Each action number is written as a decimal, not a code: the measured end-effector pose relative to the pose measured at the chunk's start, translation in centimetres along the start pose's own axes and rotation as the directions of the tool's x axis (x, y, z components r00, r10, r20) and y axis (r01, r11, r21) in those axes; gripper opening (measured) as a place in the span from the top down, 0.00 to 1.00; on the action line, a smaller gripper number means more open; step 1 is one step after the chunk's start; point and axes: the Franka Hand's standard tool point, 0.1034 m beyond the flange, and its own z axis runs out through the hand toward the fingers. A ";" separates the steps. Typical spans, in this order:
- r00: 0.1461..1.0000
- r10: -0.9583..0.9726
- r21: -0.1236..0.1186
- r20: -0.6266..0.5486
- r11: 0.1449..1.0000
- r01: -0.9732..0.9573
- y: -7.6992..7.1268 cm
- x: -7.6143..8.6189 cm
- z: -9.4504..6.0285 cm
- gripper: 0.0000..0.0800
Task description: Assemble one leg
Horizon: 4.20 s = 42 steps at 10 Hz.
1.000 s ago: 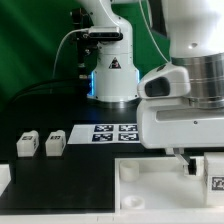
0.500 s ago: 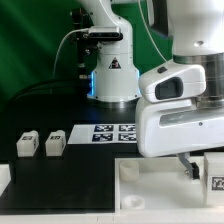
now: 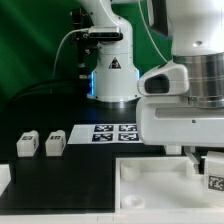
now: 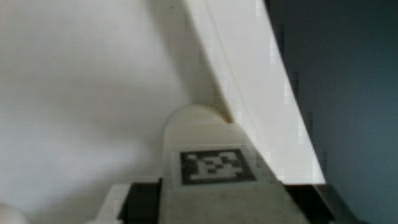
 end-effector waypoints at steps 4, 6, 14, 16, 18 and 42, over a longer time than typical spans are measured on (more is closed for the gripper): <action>0.776 0.627 0.071 0.066 0.773 -0.630 0.1 0.3 0.2 0.63; 0.600 0.793 0.059 0.104 0.597 -0.800 -0.1 0.2 0.2 0.63; 0.993 0.119 0.044 0.008 0.992 -0.119 -0.2 0.2 -0.1 0.19; 0.997 -0.077 0.041 -0.002 0.996 0.077 -0.1 0.3 -0.1 0.19; 0.900 -0.435 -0.004 -0.022 0.900 0.435 0.1 0.5 -0.3 0.19; 0.148 0.984 -0.019 0.096 0.151 -0.988 0.2 0.8 -0.1 0.63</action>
Offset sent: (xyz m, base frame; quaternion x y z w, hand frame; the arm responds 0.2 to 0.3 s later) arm -0.0002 -0.0111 -0.0091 0.0585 -0.0257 0.2934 0.9538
